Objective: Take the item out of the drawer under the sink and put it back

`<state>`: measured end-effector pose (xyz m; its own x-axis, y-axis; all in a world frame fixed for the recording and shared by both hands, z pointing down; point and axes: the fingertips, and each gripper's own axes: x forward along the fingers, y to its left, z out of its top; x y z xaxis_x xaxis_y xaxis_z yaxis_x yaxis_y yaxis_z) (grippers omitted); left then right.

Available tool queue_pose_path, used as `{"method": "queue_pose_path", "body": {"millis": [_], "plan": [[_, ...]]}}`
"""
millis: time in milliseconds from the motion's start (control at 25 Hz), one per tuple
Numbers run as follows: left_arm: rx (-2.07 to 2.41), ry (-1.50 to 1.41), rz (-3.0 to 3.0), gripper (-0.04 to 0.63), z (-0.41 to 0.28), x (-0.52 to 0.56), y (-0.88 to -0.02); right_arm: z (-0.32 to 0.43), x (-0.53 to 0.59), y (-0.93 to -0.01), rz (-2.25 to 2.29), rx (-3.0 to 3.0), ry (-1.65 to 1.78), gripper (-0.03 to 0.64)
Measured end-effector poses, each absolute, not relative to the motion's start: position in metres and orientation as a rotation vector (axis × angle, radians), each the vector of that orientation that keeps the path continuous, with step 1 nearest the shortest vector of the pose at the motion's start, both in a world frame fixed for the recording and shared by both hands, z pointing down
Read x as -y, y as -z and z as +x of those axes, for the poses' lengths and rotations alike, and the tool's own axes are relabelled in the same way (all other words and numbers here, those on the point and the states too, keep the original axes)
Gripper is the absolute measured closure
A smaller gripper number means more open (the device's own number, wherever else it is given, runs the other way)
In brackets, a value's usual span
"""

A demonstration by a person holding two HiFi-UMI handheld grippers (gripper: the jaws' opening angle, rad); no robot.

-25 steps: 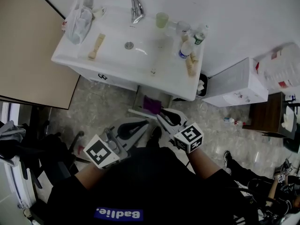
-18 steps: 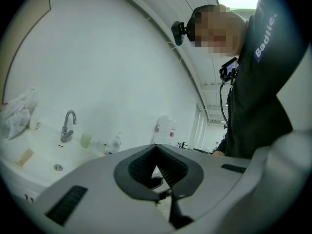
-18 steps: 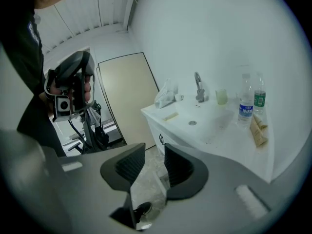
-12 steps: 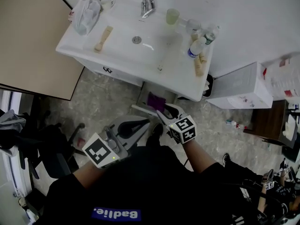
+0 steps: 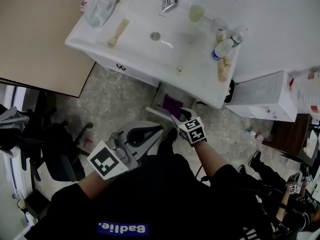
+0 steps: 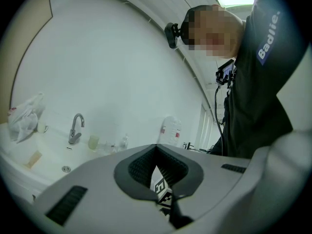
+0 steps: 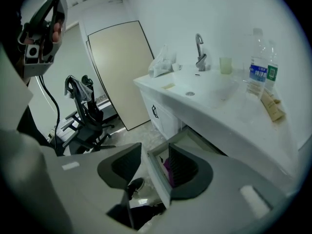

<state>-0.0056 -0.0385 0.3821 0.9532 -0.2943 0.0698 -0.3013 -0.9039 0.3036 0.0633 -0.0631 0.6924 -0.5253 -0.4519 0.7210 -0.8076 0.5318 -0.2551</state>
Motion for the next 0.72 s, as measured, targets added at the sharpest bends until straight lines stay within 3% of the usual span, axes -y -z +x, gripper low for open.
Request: {"method": "queue_pose_path", "body": {"millis": [720], "plan": [[0.496, -0.07, 2.751, 0.606, -0.017, 0.05, -0.399, 0.062, 0.078, -0.813, 0.815, 1.964, -0.733, 0.437]]}}
